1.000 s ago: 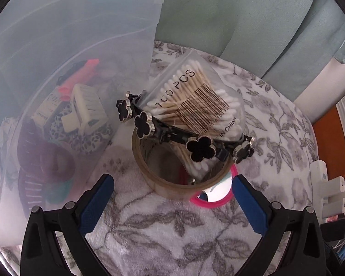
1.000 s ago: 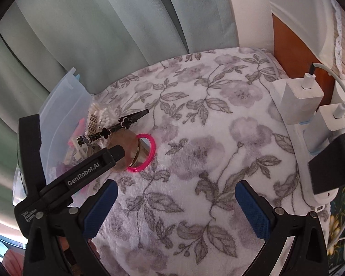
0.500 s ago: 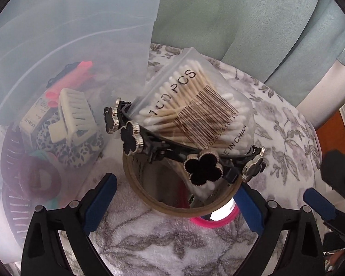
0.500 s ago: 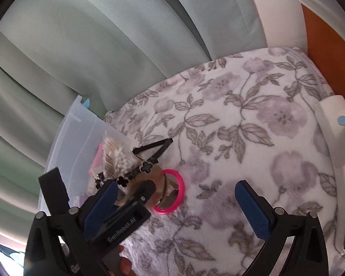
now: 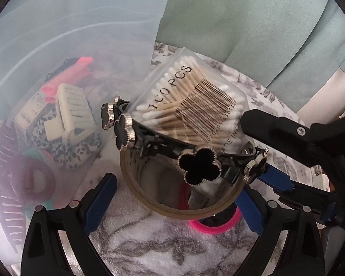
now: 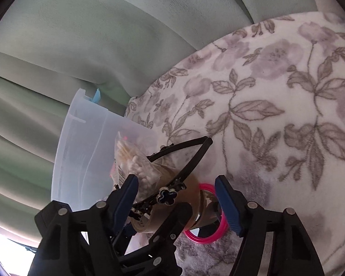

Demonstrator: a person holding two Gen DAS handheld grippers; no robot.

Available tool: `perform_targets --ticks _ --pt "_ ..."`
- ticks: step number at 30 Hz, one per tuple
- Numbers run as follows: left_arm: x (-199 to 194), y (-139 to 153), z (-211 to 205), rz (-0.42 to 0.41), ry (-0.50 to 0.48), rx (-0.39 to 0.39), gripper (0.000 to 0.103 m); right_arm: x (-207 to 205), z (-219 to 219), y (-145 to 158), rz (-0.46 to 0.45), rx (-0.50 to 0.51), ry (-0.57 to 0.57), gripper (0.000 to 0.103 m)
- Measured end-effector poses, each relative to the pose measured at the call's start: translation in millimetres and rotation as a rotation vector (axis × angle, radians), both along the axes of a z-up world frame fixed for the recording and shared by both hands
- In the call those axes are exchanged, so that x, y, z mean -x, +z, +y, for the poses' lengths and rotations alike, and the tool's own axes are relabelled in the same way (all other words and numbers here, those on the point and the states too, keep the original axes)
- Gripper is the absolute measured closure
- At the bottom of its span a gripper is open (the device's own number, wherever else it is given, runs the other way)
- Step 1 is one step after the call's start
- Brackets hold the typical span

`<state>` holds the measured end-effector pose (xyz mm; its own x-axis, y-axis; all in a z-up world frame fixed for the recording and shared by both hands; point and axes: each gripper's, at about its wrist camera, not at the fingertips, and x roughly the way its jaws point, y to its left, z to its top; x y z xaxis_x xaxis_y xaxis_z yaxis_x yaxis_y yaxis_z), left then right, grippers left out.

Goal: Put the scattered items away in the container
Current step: 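Grasp the black flower headband with the right tool while the left tool reaches the tape roll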

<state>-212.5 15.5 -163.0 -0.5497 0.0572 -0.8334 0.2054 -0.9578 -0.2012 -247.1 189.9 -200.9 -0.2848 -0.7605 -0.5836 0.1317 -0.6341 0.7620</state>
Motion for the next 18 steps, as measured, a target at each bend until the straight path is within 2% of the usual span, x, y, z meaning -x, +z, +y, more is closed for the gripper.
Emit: perform_targets --ticks 4,7,10,14,18 --pt "3.9 -1.7 -3.6 0.007 0.002 -0.012 0.005 11.6 0.1 -13.5 -0.065 0.135 0.021 0.043" --pt "7.3 -3.6 -5.1 0.007 0.002 -0.019 0.005 15.9 0.4 -19.8 -0.110 0.214 0.015 0.055" --pt "10.6 -4.8 -7.3 0.005 0.005 -0.026 0.005 14.7 -1.9 -15.9 -0.101 0.241 0.011 0.072" --pt "15.3 -5.7 -8.2 -0.001 0.000 -0.025 0.005 10.5 1.0 -5.1 -0.071 0.222 0.003 0.081" --pt "21.6 -5.9 -8.5 0.004 0.001 -0.012 0.005 5.5 8.5 4.7 -0.049 0.232 -0.026 0.084"
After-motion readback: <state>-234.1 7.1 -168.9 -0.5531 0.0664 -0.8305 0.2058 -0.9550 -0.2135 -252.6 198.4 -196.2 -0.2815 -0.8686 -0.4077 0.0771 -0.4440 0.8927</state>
